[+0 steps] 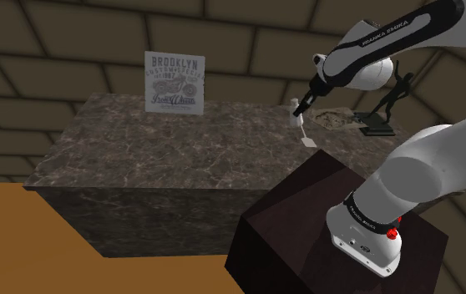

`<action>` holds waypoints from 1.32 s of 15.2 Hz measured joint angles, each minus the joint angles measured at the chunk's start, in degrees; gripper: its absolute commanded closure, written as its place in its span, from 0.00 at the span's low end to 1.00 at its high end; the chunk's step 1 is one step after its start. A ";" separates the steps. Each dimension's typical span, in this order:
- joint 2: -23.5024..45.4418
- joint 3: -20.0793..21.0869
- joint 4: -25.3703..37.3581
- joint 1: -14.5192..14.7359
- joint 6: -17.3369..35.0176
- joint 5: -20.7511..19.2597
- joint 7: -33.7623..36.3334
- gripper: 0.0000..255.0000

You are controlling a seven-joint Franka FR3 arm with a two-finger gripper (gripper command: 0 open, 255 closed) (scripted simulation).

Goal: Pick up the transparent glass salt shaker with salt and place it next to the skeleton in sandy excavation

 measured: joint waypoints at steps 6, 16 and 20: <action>0.31 -9.18 2.15 -3.39 -2.58 -1.30 -11.12 1.00; 6.48 -26.01 12.12 -3.47 -8.10 1.75 -30.87 1.00; 9.90 -31.82 15.12 -1.47 -8.86 5.38 -37.99 1.00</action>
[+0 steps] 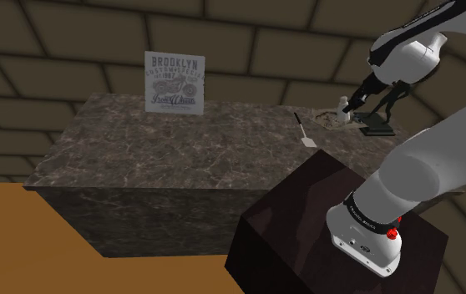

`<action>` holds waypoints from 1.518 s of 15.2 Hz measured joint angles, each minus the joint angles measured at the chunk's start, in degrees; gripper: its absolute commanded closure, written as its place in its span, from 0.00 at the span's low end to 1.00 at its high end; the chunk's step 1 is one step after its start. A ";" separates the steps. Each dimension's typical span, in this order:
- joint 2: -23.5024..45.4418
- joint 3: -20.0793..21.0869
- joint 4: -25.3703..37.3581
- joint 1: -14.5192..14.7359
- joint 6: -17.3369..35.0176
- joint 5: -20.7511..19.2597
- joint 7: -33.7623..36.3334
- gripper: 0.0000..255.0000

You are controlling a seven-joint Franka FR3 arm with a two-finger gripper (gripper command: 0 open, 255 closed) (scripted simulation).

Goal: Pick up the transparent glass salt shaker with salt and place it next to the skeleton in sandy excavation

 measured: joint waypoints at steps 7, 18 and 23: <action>7.30 -6.23 0.17 7.39 4.08 12.06 -10.06 1.00; 24.88 -3.62 3.37 8.70 3.30 45.59 -35.68 1.00; 30.73 1.32 4.98 4.76 2.42 55.54 -43.39 1.00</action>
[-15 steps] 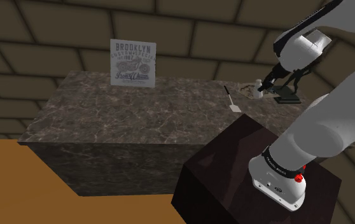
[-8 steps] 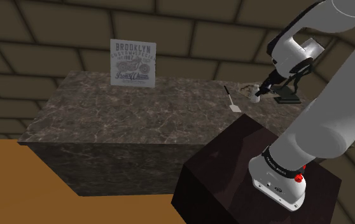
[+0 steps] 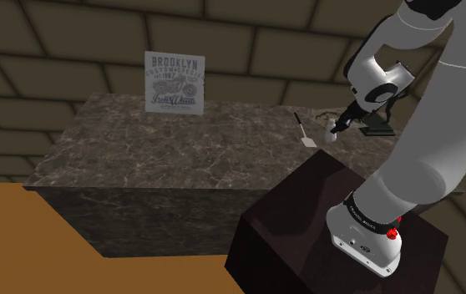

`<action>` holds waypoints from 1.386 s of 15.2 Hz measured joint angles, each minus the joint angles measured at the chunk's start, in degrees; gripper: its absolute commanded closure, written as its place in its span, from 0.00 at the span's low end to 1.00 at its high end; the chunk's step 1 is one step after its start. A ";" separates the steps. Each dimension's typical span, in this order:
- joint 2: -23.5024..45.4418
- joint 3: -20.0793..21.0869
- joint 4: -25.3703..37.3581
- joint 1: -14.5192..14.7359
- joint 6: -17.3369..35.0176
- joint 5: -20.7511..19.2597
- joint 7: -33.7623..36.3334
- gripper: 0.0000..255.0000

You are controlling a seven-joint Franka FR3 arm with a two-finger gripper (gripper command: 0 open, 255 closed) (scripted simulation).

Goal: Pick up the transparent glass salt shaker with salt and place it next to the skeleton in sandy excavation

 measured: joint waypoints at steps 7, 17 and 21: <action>7.48 5.98 2.66 -4.79 -1.09 11.20 -8.65 1.00; 8.84 6.92 3.34 -5.57 -1.37 12.96 -9.92 0.00; 7.42 5.92 2.62 -4.78 -1.09 11.38 -8.73 0.00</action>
